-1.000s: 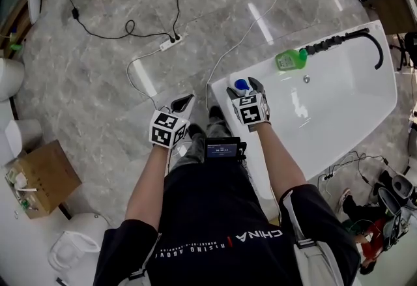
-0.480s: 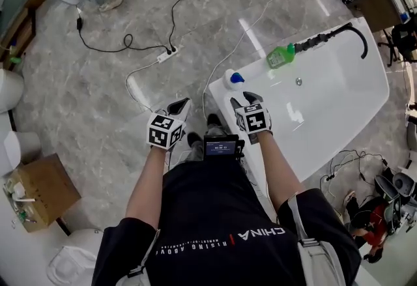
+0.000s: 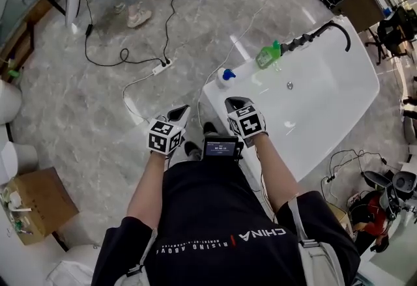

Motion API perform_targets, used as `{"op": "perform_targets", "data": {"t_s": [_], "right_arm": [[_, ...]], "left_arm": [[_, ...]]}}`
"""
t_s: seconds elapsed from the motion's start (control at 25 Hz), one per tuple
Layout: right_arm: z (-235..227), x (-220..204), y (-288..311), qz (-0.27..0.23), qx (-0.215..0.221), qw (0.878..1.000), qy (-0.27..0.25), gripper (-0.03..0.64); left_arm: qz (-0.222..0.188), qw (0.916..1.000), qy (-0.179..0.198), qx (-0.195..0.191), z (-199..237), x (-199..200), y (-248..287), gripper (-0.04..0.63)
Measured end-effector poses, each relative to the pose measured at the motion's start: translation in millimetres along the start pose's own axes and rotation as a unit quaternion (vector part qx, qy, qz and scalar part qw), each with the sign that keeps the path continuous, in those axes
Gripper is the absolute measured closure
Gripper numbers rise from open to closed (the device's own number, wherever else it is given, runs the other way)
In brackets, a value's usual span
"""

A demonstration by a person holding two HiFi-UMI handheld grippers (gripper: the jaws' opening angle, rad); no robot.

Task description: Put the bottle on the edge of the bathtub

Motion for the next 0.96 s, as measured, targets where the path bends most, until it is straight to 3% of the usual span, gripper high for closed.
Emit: {"op": "perform_targets", "data": {"t_s": [0.56,0.96], "right_arm": [[14,12,-21,-0.009,0.006,1.0,-0.001,0.607],[-2,14,-20,0.006,0.006,1.0,-0.001,0.607]], "left_arm": [[-0.015,0.9993,0.025,-0.022,-17,19,-2,0.586],[-0.016,0.9994,0.018,-0.023,-19,26,13,0.586]]}}
Point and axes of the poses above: the fingertips, and each gripper's own axes: y forward along the fingers, z to its left, x out of its top, the point moved 6 cm from there along -y, backward along the fingers, and after that the axes turned 9 degrees about -z, right-handed, at the moved point
